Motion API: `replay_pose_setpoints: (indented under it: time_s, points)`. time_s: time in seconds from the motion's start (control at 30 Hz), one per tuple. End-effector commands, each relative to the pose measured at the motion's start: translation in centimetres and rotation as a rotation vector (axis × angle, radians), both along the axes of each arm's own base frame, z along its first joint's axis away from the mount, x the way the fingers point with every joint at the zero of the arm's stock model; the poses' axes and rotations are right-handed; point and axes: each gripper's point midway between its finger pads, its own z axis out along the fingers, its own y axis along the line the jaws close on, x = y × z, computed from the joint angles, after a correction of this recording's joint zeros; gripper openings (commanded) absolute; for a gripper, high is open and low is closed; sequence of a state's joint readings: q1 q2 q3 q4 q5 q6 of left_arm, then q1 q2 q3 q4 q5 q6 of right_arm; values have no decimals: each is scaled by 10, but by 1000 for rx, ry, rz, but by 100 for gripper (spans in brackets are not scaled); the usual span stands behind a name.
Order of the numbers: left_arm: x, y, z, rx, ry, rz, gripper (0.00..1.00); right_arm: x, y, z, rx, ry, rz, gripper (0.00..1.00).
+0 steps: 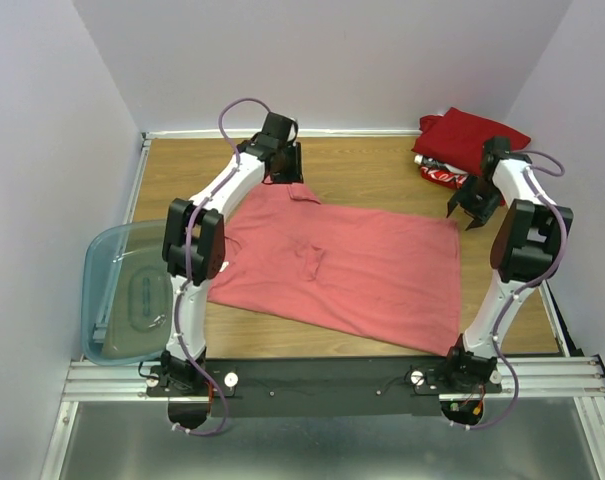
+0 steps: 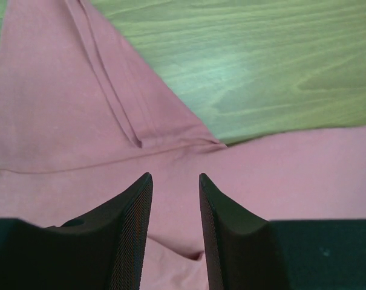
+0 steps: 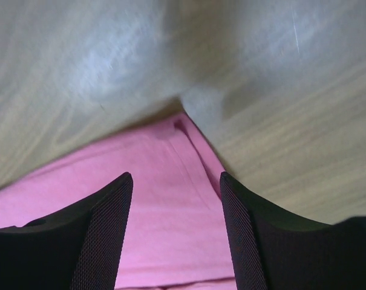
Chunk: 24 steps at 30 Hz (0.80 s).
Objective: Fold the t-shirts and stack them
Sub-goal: Fold the tshirt
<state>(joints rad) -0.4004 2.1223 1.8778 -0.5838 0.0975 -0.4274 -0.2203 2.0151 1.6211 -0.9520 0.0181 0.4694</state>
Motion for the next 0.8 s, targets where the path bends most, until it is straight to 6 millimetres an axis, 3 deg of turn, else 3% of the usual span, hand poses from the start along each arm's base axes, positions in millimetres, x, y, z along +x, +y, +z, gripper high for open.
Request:
replay_pose_setpoints:
  time_s: [0.0,0.1,0.13,0.2,0.27,0.4,0.47,0.5,0.53,0.6,0.77]
  points:
    - [32,26,5,11,-20,90,45,28,-15,4,-48,-65,-7,66]
    - [54,38,2,3,-37,155,44,39,-15,-2,-39,-88,-5,65]
    - [59,40,-8,7,-26,165,45,40,-15,-7,-35,-87,-6,65]
    - [73,44,-4,-6,-47,199,44,44,-15,-10,-34,-100,-8,65]
    - [82,46,-15,-6,-41,222,44,46,-14,-16,-27,-95,-8,64]
    - [103,53,-16,-30,-74,285,45,46,-12,-23,-5,-86,-15,62]
    - [111,57,-22,-34,-81,319,55,44,-10,-25,-1,-78,-20,62]
    - [116,59,-21,-32,-101,338,66,43,-4,-28,33,-76,-19,61]
    - [119,60,-22,-35,-107,347,69,40,-2,-31,40,-66,-20,61]
    - [126,60,-29,-44,-110,359,74,38,1,-35,57,-57,-21,61]
    - [136,60,-47,-46,-111,384,74,37,3,-39,71,-54,-21,60]
